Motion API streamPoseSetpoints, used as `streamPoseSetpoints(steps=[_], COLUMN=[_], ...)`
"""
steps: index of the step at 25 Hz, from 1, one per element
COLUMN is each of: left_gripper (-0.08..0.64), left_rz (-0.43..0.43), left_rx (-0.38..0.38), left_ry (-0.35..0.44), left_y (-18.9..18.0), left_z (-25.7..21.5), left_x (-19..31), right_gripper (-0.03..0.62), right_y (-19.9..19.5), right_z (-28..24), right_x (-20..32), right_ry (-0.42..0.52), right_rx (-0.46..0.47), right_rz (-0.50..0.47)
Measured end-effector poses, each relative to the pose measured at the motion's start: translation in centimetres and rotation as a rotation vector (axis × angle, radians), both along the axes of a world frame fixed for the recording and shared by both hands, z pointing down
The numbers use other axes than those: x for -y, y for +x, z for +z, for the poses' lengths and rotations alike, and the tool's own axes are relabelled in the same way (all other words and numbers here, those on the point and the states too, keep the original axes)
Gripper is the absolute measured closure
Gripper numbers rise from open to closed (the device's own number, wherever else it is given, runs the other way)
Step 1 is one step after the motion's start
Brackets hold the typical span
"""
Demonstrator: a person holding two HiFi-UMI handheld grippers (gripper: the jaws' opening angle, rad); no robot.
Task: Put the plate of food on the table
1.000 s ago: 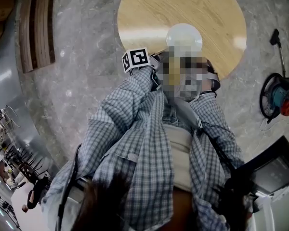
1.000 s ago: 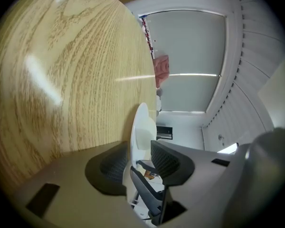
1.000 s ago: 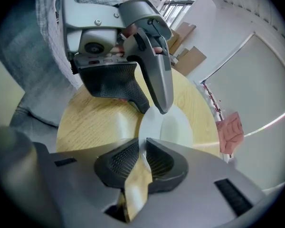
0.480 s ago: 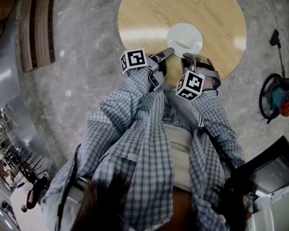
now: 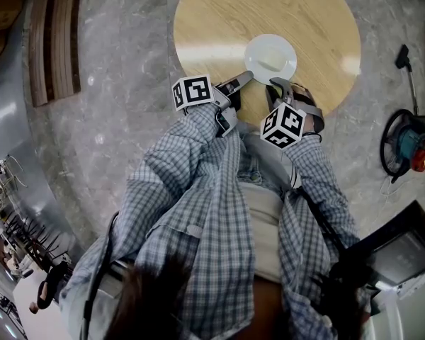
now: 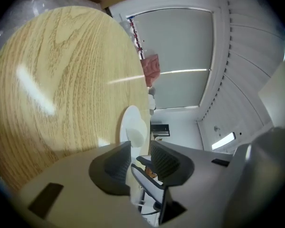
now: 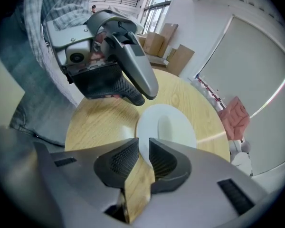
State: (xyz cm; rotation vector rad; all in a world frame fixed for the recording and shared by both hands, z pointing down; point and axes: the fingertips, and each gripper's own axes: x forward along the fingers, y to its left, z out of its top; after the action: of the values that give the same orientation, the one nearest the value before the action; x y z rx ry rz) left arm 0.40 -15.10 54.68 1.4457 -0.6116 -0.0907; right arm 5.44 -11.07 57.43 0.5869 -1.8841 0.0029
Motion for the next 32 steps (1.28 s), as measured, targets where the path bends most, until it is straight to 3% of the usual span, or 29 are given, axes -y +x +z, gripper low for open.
streamPoseSetpoints(steps=[4,6,8,13,19,25,32], left_gripper=[0.431,0.493,0.551,0.552,0.552,0.552,0.552], left_rz=[0.02,0.043,0.051,0.038,0.079,0.163,0.139], left_rx=[0.03,0.053,0.059,0.08,0.178,0.232,0.262], left_ry=[0.067,0.108,0.15,0.228,0.376,0.56,0.693], left_y=[0.1,0.3,0.5,1.0,1.2,2.5,2.7], left_z=[-0.7,-1.1,-1.8,-3.5,-6.8,-10.8,-14.8], left_x=[0.2,0.2,0.3,0.8,1.0,0.7,1.1], right_gripper=[0.541,0.541,0.541,0.543,0.584,0.584,0.584], right_y=[0.0,0.2,0.5,2.1,4.1,4.7,5.2], right_z=[-1.0,-1.2,-1.5,-3.7,-7.0,-11.0,-16.6], right_x=[0.4,0.5,0.5,1.1,1.6,1.9,2.5], right_ry=[0.039,0.038,0.017,0.041,0.112,0.189,0.289], right_rx=[0.034,0.059,0.129,0.317,0.464,0.601,0.735], right_rz=[0.037,0.082,0.159,0.393,0.569,0.633,0.669])
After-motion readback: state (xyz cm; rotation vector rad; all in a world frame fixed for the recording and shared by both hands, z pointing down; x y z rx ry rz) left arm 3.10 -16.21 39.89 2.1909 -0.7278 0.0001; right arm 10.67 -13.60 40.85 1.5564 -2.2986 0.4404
